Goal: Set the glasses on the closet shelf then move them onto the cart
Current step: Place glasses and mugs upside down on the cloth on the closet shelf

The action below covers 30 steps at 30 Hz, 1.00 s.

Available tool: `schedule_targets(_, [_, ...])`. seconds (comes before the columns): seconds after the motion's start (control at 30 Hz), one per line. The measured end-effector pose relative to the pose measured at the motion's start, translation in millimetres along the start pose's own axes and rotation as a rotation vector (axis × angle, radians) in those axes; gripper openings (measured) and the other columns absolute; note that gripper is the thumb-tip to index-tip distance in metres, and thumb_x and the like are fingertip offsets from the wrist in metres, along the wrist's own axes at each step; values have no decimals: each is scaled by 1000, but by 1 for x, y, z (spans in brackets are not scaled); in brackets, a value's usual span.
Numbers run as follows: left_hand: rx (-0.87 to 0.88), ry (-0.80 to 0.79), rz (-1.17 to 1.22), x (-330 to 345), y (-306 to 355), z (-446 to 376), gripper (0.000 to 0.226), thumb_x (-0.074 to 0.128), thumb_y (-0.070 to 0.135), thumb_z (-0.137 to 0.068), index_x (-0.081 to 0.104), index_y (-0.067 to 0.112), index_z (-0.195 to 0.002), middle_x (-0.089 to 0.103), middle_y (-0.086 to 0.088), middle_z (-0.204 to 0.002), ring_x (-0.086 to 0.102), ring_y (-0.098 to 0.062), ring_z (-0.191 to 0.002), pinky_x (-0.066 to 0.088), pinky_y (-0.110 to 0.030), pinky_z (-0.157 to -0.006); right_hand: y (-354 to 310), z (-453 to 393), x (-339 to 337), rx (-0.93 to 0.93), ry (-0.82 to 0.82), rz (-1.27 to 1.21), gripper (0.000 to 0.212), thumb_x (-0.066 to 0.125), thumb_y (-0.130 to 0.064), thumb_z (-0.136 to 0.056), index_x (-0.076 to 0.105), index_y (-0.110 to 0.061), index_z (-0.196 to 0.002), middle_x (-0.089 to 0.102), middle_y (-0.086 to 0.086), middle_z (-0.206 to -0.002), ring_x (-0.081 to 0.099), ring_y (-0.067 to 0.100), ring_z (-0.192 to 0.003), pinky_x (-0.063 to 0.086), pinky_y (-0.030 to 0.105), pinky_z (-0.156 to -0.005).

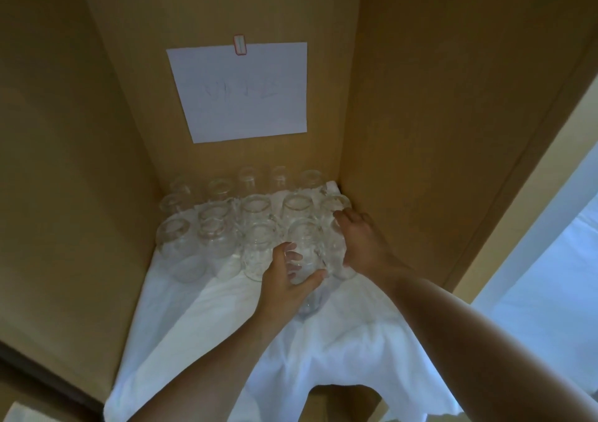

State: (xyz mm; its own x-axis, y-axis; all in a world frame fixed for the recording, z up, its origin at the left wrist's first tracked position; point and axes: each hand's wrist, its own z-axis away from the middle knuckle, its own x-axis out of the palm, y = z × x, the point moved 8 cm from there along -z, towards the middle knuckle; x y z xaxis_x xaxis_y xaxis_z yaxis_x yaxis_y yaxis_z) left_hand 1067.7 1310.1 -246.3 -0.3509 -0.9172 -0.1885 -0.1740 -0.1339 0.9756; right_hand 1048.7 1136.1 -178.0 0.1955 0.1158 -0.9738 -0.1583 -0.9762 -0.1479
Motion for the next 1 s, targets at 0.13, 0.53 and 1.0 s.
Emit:
schedule_targets(0.13, [-44, -13, -41, 0, 8, -2, 79, 89, 48, -64, 47, 29, -129, 60, 9, -116, 60, -7, -108, 50, -22, -91, 0, 4, 5, -9, -43, 37, 97, 78, -6, -76, 23, -17, -156, 30, 5, -158, 42, 28, -135, 43, 33, -108])
schedule_targets(0.53, [-102, 248, -65, -62, 34, -11, 76, 99, 44, -52, 57, 24, -112, 69, 4, -100, 66, -20, -95, 54, -39, -87, -16, 27, -12, -6, 157, -181, 84, 72, -36, -83, 31, -27, -155, 20, 4, -165, 12, 30, -152, 18, 43, -124])
schedule_targets(1.0, [-50, 365, 200, -141, 54, 28, 80, 94, 45, -49, 53, 22, -114, 68, -5, -109, 69, -21, -104, 55, -36, -85, -132, 42, 33, -163, -49, -680, 98, 82, -52, -76, 29, -28, -155, 50, -3, -143, 42, 16, -133, 40, 32, -107])
